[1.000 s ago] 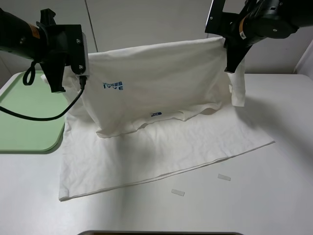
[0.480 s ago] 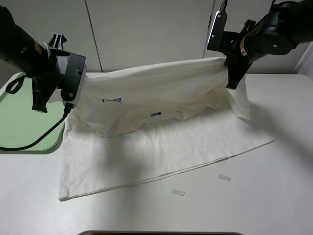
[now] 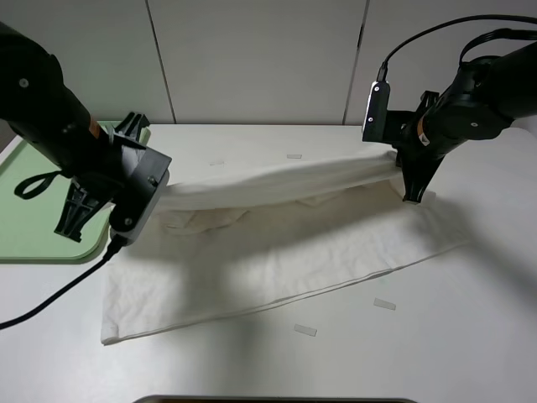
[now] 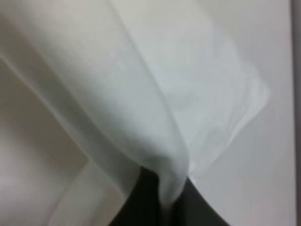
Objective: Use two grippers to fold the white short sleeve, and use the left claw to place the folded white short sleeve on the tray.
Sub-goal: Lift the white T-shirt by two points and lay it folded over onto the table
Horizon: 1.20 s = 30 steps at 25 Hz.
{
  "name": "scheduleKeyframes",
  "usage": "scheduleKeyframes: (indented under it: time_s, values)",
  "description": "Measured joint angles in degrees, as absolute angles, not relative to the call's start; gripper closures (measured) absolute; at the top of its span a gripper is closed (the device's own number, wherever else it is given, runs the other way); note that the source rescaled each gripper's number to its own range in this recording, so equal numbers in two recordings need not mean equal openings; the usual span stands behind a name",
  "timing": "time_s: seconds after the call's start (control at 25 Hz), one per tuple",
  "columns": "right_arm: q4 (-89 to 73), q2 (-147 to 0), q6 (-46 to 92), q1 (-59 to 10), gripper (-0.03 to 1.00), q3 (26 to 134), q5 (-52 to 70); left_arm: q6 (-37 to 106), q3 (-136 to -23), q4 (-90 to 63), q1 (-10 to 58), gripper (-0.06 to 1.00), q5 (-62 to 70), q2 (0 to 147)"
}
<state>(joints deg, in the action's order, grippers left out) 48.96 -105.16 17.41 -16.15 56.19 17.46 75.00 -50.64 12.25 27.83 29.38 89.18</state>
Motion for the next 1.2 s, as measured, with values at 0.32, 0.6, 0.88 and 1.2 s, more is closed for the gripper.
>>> scheduleKeyframes:
  time_s: [0.32,0.6,0.88,1.2]
  values:
    - [48.47,-105.16,17.58,-16.15,0.97,55.62,21.29,75.00,-45.73,11.80,31.25,0.94,29.40,89.43]
    - [47.15,-105.16,17.70,-16.20,0.97,55.62,26.44,75.00,-44.18,11.33,32.94,0.94,30.10,89.43]
    - [38.44,-105.16,27.57,-16.38,0.97,55.62,33.34,75.20,-44.18,7.94,33.08,0.94,33.30,89.43]
    - [32.48,-101.78,35.74,-16.38,0.97,55.62,36.54,79.18,-44.18,3.55,33.08,0.94,34.54,89.38]
